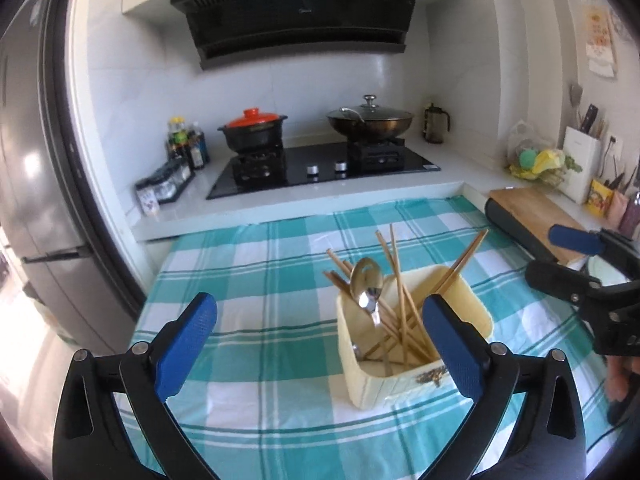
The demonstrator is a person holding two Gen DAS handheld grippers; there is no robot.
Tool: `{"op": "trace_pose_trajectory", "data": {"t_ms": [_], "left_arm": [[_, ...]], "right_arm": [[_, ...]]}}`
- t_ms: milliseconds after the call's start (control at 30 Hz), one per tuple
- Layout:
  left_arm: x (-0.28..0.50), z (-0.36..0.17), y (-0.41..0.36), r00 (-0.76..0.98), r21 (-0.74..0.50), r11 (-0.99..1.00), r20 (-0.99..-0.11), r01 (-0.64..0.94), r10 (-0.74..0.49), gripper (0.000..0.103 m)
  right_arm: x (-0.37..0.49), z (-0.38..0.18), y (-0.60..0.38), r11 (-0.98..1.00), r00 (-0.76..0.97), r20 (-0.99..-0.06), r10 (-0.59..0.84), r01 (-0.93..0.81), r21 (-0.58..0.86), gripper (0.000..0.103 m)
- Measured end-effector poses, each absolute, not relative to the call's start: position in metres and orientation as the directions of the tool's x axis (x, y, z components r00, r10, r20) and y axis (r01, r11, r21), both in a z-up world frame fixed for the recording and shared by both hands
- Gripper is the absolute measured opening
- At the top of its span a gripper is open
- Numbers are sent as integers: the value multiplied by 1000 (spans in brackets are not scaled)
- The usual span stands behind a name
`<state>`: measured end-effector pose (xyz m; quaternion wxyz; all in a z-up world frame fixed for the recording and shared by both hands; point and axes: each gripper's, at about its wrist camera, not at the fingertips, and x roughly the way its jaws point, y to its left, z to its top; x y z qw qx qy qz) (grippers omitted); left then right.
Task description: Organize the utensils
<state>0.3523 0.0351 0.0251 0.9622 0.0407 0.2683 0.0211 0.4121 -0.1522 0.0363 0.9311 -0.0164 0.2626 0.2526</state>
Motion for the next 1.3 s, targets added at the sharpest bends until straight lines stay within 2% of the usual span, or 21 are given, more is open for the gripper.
{"op": "trace_pose_trajectory", "data": {"t_ms": [167, 300, 400, 467, 567, 633, 833, 1067, 1300], "left_arm": [[318, 20, 16, 857, 171, 983, -495, -63, 141, 102], [294, 17, 10, 862, 145, 988, -493, -55, 121, 102], [275, 15, 5, 858, 155, 982, -483, -111, 174, 102], [263, 12, -1, 872, 186, 972, -440, -143, 213, 102], [254, 6, -6, 849, 212, 964, -469, -161, 245, 102], [251, 3, -5, 836, 193, 972, -505, -133, 214, 102], [233, 0, 4, 829, 106, 990, -543, -89, 133, 103], [214, 6, 7, 828, 93, 991, -545, -92, 128, 103], [210, 11, 17, 821, 46, 994, -559, -104, 112, 103]], "right_arm": [[359, 40, -157, 896, 763, -504, 405, -440, 56, 87], [330, 41, -160, 902, 773, -501, 389, -430, 38, 89], [309, 41, -160, 917, 801, -488, 347, -399, -4, 96], [296, 40, -162, 926, 816, -478, 325, -377, -14, 103], [286, 37, -166, 933, 813, -490, 314, -360, -1, 103], [281, 36, -168, 936, 805, -510, 303, -351, 3, 103], [259, 34, -165, 940, 793, -543, 276, -340, -19, 103], [244, 38, -155, 932, 775, -559, 296, -362, -9, 103], [234, 50, -151, 929, 787, -538, 304, -370, -16, 103]]}}
